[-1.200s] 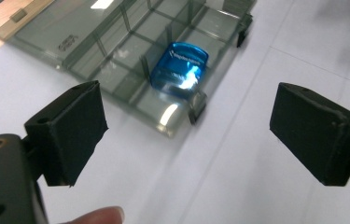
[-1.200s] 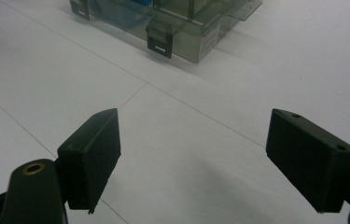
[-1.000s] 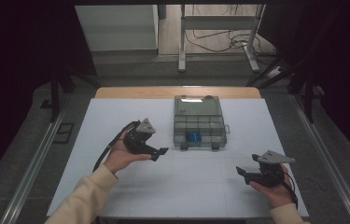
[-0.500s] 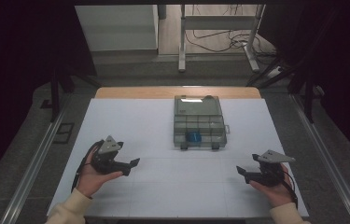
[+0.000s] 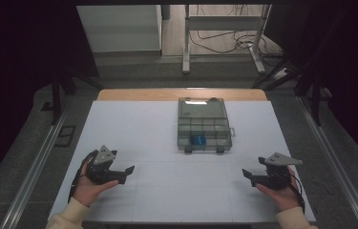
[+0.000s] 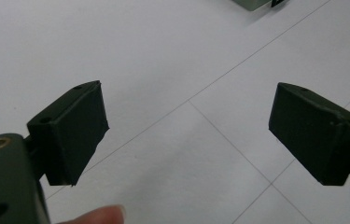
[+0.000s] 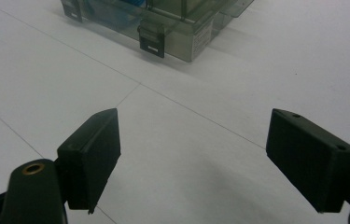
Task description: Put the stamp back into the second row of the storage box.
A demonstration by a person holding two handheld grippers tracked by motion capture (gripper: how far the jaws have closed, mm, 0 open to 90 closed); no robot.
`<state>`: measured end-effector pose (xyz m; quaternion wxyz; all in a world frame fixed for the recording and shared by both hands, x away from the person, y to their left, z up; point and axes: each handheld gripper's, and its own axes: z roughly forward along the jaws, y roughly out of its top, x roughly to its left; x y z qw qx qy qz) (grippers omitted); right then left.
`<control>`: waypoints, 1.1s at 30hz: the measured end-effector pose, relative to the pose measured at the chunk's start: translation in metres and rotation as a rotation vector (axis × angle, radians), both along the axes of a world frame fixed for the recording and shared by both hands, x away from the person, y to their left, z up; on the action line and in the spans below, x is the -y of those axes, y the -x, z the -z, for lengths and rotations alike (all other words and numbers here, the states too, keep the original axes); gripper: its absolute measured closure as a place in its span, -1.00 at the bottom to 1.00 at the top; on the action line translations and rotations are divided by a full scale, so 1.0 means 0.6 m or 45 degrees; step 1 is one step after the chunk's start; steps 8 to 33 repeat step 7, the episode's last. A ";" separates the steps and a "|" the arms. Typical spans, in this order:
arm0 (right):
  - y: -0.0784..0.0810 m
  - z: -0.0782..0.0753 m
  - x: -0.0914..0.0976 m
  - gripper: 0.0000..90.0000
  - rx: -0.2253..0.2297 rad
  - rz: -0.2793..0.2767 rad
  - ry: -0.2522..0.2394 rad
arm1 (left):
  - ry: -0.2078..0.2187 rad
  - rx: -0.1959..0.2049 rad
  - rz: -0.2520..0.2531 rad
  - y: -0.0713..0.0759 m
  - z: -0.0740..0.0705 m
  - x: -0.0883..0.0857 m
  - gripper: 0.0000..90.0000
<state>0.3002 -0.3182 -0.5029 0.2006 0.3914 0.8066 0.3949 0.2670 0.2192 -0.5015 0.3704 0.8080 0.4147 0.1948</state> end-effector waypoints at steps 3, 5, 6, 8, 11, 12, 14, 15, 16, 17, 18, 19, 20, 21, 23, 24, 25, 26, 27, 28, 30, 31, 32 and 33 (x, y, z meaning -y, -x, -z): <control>0.001 -0.001 0.000 -0.60 0.003 -0.007 -0.001 | -0.013 0.000 -0.007 -0.002 0.004 0.001 -0.75; 0.002 -0.001 0.000 -0.60 0.006 -0.010 -0.002 | -0.014 0.009 -0.015 -0.002 0.005 0.001 -0.75; 0.002 -0.001 0.000 -0.60 0.006 -0.010 -0.002 | -0.015 0.016 -0.024 -0.001 0.004 0.000 -0.75; 0.002 -0.001 0.000 -0.60 0.006 -0.011 -0.003 | -0.015 0.016 -0.024 -0.001 0.004 0.000 -0.75; 0.002 -0.001 0.000 -0.60 0.006 -0.011 -0.003 | -0.015 0.016 -0.024 -0.001 0.004 0.000 -0.75; 0.002 -0.001 0.000 -0.60 0.006 -0.011 -0.003 | -0.015 0.016 -0.024 -0.001 0.004 0.000 -0.75; 0.002 -0.001 0.000 -0.60 0.006 -0.011 -0.003 | -0.015 0.016 -0.024 -0.001 0.004 0.000 -0.75; 0.002 -0.001 0.000 -0.60 0.006 -0.011 -0.003 | -0.015 0.016 -0.024 -0.001 0.004 0.000 -0.75; 0.002 -0.001 0.000 -0.60 0.006 -0.011 -0.003 | -0.015 0.016 -0.024 -0.001 0.004 0.000 -0.75; 0.002 -0.001 0.000 -0.60 0.006 -0.011 -0.003 | -0.015 0.016 -0.024 -0.001 0.004 0.000 -0.75; 0.002 -0.001 0.000 -0.60 0.006 -0.011 -0.003 | -0.015 0.016 -0.024 -0.001 0.004 0.000 -0.75; 0.002 -0.001 0.000 -0.60 0.006 -0.011 -0.003 | -0.015 0.016 -0.024 -0.001 0.004 0.000 -0.75; 0.002 -0.001 0.000 -0.60 0.006 -0.011 -0.003 | -0.015 0.016 -0.024 -0.001 0.004 0.000 -0.75; 0.002 -0.001 0.000 -0.60 0.006 -0.011 -0.003 | -0.015 0.016 -0.024 -0.001 0.004 0.000 -0.75; 0.002 -0.001 0.000 -0.60 0.006 -0.011 -0.003 | -0.015 0.016 -0.024 -0.001 0.004 0.000 -0.75; 0.002 -0.001 0.000 -0.60 0.006 -0.011 -0.003 | -0.015 0.016 -0.024 -0.001 0.004 0.000 -0.75; 0.002 -0.001 0.000 -0.60 0.006 -0.011 -0.003 | -0.015 0.016 -0.024 -0.001 0.004 0.000 -0.75; 0.002 -0.001 0.000 -0.60 0.006 -0.011 -0.003 | -0.015 0.016 -0.024 -0.001 0.004 0.000 -0.75; 0.002 -0.001 0.000 -0.60 0.006 -0.011 -0.003 | -0.015 0.016 -0.024 -0.001 0.004 0.000 -0.75; 0.002 -0.001 0.000 -0.60 0.006 -0.011 -0.003 | -0.015 0.016 -0.024 -0.001 0.004 0.000 -0.75; 0.002 -0.001 0.000 -0.60 0.006 -0.011 -0.003 | -0.015 0.016 -0.024 -0.001 0.004 0.000 -0.75; 0.002 -0.001 0.000 -0.60 0.006 -0.011 -0.003 | -0.015 0.016 -0.024 -0.001 0.004 0.000 -0.75; 0.002 -0.001 0.000 -0.60 0.006 -0.011 -0.003 | -0.015 0.016 -0.024 -0.001 0.004 0.000 -0.75; 0.002 -0.001 0.000 -0.60 0.006 -0.011 -0.003 | -0.015 0.016 -0.024 -0.001 0.004 0.000 -0.75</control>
